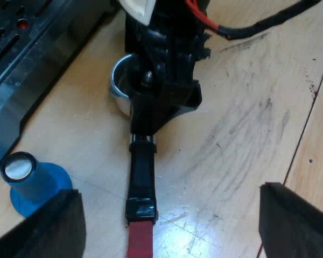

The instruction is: Put the handle in the coffee machine

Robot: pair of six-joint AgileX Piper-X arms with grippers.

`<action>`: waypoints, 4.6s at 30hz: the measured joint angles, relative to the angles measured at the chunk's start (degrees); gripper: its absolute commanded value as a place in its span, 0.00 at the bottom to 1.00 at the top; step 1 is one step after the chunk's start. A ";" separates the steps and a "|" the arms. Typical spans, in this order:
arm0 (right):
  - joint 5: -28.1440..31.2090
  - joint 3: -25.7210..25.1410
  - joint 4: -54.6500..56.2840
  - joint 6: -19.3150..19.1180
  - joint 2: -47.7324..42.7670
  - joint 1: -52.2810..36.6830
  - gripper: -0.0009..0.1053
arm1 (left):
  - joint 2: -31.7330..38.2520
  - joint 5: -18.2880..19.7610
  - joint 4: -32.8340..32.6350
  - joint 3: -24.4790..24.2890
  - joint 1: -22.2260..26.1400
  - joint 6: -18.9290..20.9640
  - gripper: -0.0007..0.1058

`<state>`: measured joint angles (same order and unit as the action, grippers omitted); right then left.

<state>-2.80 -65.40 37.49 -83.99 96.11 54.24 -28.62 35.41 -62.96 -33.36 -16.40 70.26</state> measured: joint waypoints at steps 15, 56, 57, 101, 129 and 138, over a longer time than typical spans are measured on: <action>0.07 0.00 0.52 -0.61 1.01 0.00 0.41 | 0.00 0.00 0.14 0.55 0.00 0.00 0.65; 0.88 -0.29 13.87 -1.26 -14.48 0.00 0.01 | 0.00 0.04 -1.01 -4.79 0.00 -5.93 0.65; 0.88 -0.73 14.79 -1.26 -15.05 0.00 0.01 | 0.00 0.04 -1.50 -5.57 0.00 -6.02 0.65; 2.80 -12.17 22.34 0.62 -16.25 0.00 0.01 | -0.24 2.60 11.08 3.38 0.00 -12.38 0.65; 2.80 -12.17 22.34 0.76 -16.25 0.00 0.01 | -14.27 6.40 18.15 6.32 0.00 -10.61 0.65; 2.80 -12.17 22.34 0.76 -16.25 0.00 0.01 | -15.35 8.81 21.00 6.52 0.00 -10.61 0.65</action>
<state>0.00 -77.57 59.83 -83.23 79.86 54.24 -43.98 44.21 -41.96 -26.85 -16.40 59.65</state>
